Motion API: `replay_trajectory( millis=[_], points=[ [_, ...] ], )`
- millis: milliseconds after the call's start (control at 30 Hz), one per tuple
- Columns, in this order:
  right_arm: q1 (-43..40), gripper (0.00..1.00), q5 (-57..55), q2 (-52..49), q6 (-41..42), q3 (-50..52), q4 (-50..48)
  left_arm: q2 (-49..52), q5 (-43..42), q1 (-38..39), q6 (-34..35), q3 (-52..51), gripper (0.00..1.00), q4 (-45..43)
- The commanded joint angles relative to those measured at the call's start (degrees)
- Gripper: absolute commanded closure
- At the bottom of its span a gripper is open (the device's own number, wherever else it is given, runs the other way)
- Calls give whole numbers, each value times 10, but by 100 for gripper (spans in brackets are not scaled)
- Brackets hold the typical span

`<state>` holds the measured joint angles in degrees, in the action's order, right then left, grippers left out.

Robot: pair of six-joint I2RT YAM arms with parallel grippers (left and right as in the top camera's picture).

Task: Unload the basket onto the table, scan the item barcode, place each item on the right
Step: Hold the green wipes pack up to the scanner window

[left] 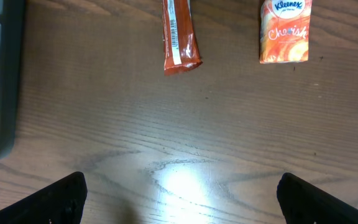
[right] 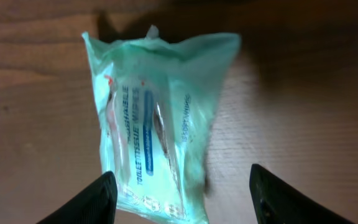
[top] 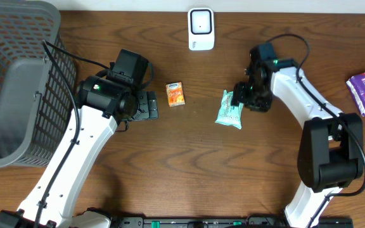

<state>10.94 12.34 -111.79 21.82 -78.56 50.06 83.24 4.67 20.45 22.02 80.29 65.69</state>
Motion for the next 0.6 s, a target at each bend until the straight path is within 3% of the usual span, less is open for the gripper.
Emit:
replay_trajectory(
  millis=[0, 133, 433, 567],
  points=[
    [0, 36, 50, 3, 10, 51, -42, 0, 3, -1, -8, 3, 2, 2],
    [0, 43, 52, 2, 44, 108, -122, 0, 3, -1, -8, 3, 2, 2],
    [1, 98, 144, 2, 79, 148, -263, 0, 3, -1, -8, 3, 2, 2],
    [1, 99, 210, 2, 149, 142, -380, 0, 3, -1, -8, 3, 2, 2]
  ],
)
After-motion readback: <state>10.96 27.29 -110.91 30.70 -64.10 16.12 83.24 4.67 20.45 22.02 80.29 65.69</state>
